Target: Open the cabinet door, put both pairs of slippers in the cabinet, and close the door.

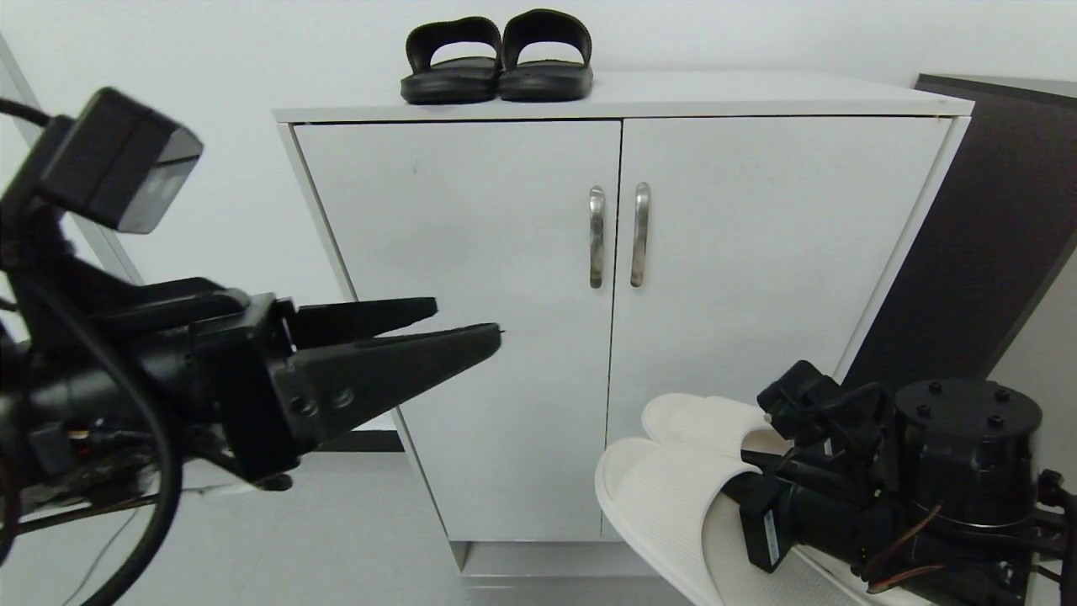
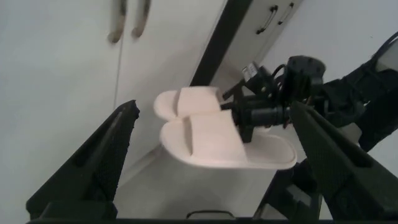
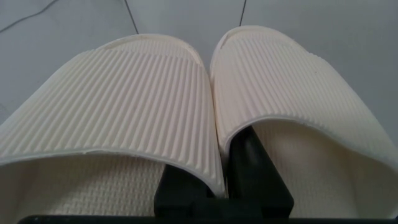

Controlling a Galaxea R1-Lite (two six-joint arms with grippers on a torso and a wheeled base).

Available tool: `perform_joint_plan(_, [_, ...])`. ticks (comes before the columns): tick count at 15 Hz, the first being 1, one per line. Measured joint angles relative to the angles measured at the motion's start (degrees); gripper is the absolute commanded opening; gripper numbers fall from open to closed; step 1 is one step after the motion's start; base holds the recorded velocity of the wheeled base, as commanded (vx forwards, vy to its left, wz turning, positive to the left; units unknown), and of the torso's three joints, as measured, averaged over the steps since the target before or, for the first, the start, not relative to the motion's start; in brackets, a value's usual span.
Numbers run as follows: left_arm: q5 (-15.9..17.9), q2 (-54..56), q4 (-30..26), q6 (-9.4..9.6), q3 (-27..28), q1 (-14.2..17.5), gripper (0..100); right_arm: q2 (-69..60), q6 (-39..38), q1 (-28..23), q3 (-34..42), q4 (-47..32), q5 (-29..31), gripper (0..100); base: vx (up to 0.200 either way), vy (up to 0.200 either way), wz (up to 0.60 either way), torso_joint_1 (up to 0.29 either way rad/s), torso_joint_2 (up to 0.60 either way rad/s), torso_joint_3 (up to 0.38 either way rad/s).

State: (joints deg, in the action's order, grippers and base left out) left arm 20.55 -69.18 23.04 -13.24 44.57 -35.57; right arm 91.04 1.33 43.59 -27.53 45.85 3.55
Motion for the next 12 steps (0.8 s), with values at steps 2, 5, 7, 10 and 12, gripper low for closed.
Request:
perform_joint_plan(2, [-0.3, -4.7, 1.9, -0.52, 3.4, -3.0, 100, 0.1, 0.0, -0.1, 0.1, 0.0, -0.1, 0, 0.000, 0.000, 0.00, 0.000, 0.00, 0.000])
perform_joint_plan(5, [-0.3, -12.7, 4.4, -1.04, 9.4, -6.0, 100, 0.1, -0.1, -0.1, 0.3, 0.0, -0.8, 0, 0.000, 0.000, 0.00, 0.000, 0.00, 0.000])
perform_joint_plan(7, [0.0, -18.2, 4.9, -1.05, 14.0, -6.9, 100, 0.2, -0.1, -0.1, 0.3, 0.0, -0.8, 0, 0.000, 0.000, 0.00, 0.000, 0.00, 0.000])
perform_joint_plan(10, [4.6, -25.2, 5.0, -1.23, 21.6, -7.4, 100, 0.3, -0.1, -0.1, 0.3, 0.0, -0.8, 0, 0.000, 0.000, 0.00, 0.000, 0.00, 0.000])
perform_joint_plan(12, [8.5, -27.9, 4.8, -3.16, 25.4, -7.0, 100, 0.3, -0.1, -0.2, 0.3, 0.0, -0.8, 0, 0.000, 0.000, 0.00, 0.000, 0.00, 0.000])
